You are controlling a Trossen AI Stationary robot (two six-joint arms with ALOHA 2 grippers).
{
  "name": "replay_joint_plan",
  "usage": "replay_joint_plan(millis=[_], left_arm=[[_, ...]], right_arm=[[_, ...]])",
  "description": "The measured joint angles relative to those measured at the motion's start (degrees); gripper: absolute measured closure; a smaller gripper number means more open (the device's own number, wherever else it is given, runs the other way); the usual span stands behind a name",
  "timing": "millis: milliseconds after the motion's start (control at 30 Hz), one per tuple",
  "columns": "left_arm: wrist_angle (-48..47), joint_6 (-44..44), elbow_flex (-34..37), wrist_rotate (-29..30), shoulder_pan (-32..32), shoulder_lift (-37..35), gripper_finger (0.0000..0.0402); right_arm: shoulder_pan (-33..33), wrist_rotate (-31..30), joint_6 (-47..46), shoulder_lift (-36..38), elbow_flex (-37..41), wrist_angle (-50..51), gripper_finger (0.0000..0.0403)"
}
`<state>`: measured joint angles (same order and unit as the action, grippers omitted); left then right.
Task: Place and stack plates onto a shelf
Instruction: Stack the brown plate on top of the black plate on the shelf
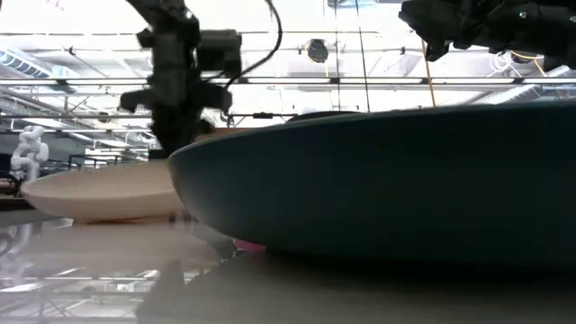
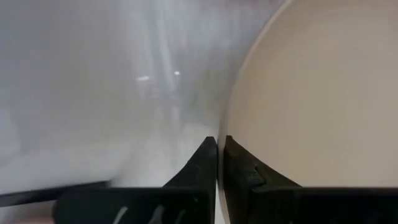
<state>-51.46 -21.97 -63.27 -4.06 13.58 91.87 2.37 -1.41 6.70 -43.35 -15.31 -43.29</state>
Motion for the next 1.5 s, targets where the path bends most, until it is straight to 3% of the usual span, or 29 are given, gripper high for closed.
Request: replay_joint_plan(millis=[200, 367, 567, 767, 1033, 1300, 1500], left_arm=[[-7.09, -1.47, -14.15, 0.09, -0.04, 0.01, 0.0393], [-7.25, -2.81, -25.45, -0.30, 1.05, -0.02, 0.0393], [3.69, 2.92, -33.63, -1.17, 7.93, -0.02, 0.0393], [15.14, 15.72, -36.71, -5.50, 17.52, 1.10, 0.0393], [10.92, 20.36, -46.54, -13.98, 22.79, 12.62, 0.0393], [2.11, 18.70, -60.42, -14.12, 23.30, 24.42, 0.0393], [1.99, 18.66, -62.10, -13.70, 24.18, 26.85, 0.0353]], right_arm=[[-0.02, 0.00, 0.09, 0.05, 0.00, -0.17, 0.0321], [0.00, 0.00, 0.15, 0.69, 0.00, -0.19, 0.0321], [0.00, 0.00, 0.14, 0.98, 0.00, -0.18, 0.0321], [-0.01, -0.10, 0.15, 0.98, 0.00, -0.85, 0.0321], [-0.02, -0.31, 1.31, 0.98, 0.00, -2.81, 0.0321], [-0.02, -0.35, 1.49, 0.98, 0.00, -2.75, 0.0321], [-0.02, -0.33, 1.49, 0.98, 0.00, -2.29, 0.0321]])
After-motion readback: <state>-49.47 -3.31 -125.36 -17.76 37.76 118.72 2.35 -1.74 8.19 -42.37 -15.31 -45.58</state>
